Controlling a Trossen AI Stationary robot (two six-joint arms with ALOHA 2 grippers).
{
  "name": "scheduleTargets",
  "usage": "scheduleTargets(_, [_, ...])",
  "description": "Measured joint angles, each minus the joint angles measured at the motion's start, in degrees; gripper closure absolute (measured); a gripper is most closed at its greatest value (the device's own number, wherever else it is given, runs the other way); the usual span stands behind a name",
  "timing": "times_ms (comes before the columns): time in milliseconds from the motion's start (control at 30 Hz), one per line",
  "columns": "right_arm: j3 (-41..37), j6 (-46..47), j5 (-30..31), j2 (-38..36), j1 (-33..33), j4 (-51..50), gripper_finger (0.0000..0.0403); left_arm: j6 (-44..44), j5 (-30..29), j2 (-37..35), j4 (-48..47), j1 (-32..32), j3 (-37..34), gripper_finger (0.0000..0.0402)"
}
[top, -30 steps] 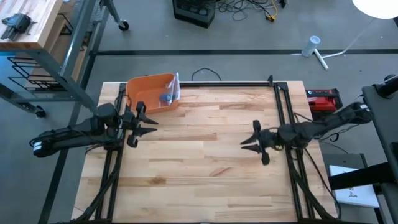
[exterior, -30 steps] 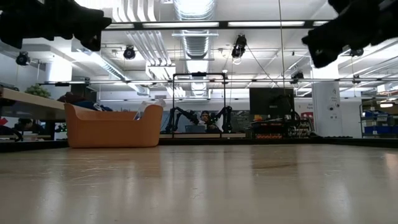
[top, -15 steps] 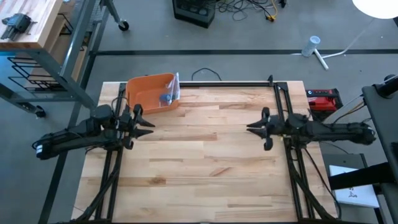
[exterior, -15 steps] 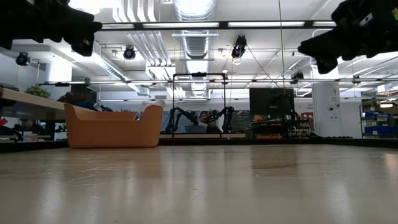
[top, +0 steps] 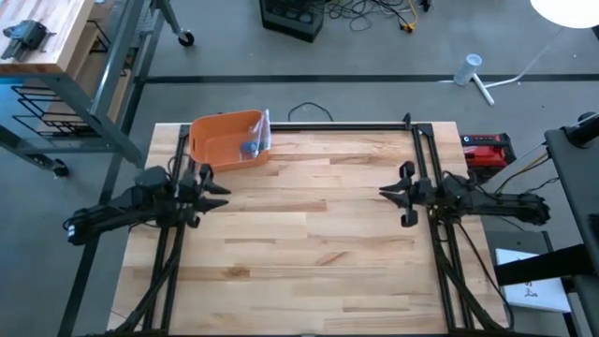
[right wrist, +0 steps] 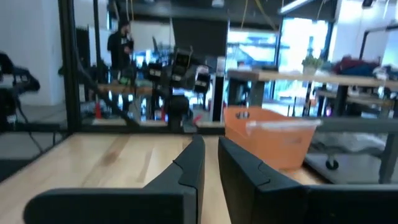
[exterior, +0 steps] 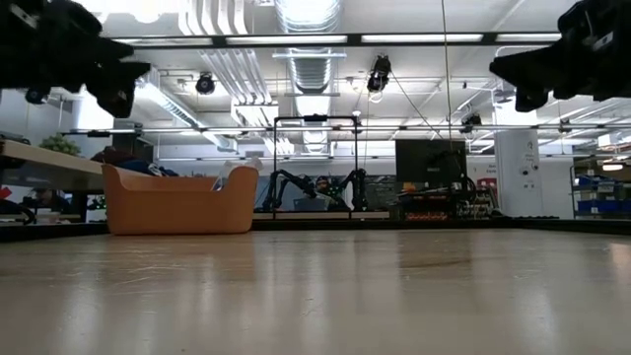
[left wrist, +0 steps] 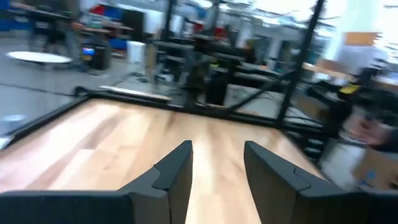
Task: Roll bandage
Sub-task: Return to Home Position
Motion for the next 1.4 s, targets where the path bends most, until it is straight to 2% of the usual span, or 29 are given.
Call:
scheduleTargets(167, [0.00,2.50,0.01,0.81,0.00,-4.11,0.0350,-0.21,-5.63,0.74,9.49,0.00,-7.61,0.0262])
scheduleTargets(300, [-0.04,-0.60,-0.01,1.32,0.00,-7.01,0.0340,-3.39,-10.55,2.33,8.99,-0.22,-7.50,0.0266])
scheduleTargets(533, [-0.02,-2.87,0.03,2.29,0.00,-7.33,0.0329,-6.47,-11.99,6.20,9.49,-4.68,-7.50,0.0281])
scheduleTargets(633, [-0.02,-2.87,0.02,2.26,0.00,-7.41,0.0327,-7.01,-17.03,8.24,9.48,-8.79,-7.50,0.0288])
scheduleTargets(800, [-0.02,-2.87,0.04,2.27,0.00,-7.43,0.0332,-6.71,-29.28,11.33,11.26,-16.72,-7.50,0.0299])
scheduleTargets(900, [-0.02,-2.87,0.02,2.26,0.00,-7.41,0.0340,-4.25,-33.40,12.82,12.94,-19.89,-7.50,0.0304])
scheduleTargets(1033, [-0.02,-2.87,0.03,2.26,0.00,-7.41,0.0351,-1.91,-31.48,12.62,15.91,-20.20,-7.52,0.0309])
scheduleTargets(1233, [-0.02,-2.87,0.02,2.26,0.00,-7.42,0.0362,-0.25,-29.44,10.26,15.23,-20.15,-7.50,0.0310])
scheduleTargets(1400, [-0.02,-2.87,0.02,2.26,0.00,-7.41,0.0362,0.82,-22.14,8.40,15.20,-20.18,-7.50,0.0300])
